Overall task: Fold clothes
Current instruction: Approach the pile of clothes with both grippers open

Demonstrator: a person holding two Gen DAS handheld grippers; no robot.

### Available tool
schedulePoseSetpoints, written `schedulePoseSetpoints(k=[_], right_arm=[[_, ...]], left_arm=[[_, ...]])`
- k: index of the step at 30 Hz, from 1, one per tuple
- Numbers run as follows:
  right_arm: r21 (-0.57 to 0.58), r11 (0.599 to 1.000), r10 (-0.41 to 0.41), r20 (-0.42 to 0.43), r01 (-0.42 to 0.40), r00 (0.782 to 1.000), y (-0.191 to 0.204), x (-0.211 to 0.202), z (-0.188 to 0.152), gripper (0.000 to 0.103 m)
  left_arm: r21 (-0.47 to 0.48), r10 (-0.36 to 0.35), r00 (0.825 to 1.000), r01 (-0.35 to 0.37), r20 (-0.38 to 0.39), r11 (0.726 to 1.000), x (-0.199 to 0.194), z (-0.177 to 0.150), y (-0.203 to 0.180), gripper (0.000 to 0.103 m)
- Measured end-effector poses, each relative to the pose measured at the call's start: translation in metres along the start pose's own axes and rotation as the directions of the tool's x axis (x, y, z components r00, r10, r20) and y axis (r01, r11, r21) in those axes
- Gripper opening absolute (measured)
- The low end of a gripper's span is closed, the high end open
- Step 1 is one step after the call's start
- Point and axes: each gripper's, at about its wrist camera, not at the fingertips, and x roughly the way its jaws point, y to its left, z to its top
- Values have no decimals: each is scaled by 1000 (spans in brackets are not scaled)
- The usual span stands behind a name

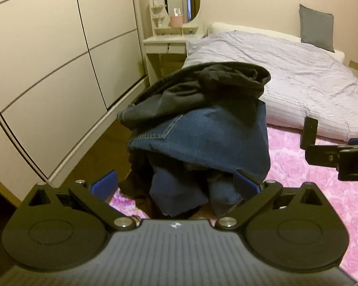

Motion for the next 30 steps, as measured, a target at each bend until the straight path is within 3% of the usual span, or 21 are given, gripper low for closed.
schedulePoseSetpoints(k=[24, 30], right_arm=[[23, 1000, 2, -15, -2, 1000, -9, 9, -8, 101], [-15, 1000, 4, -20, -5, 1000, -12, 10, -11, 101]], left_arm=[[34, -20, 999, 21, -35, 999, 2, -10, -8, 101], [63, -14, 998, 18, -57, 998, 4, -13, -9, 100]])
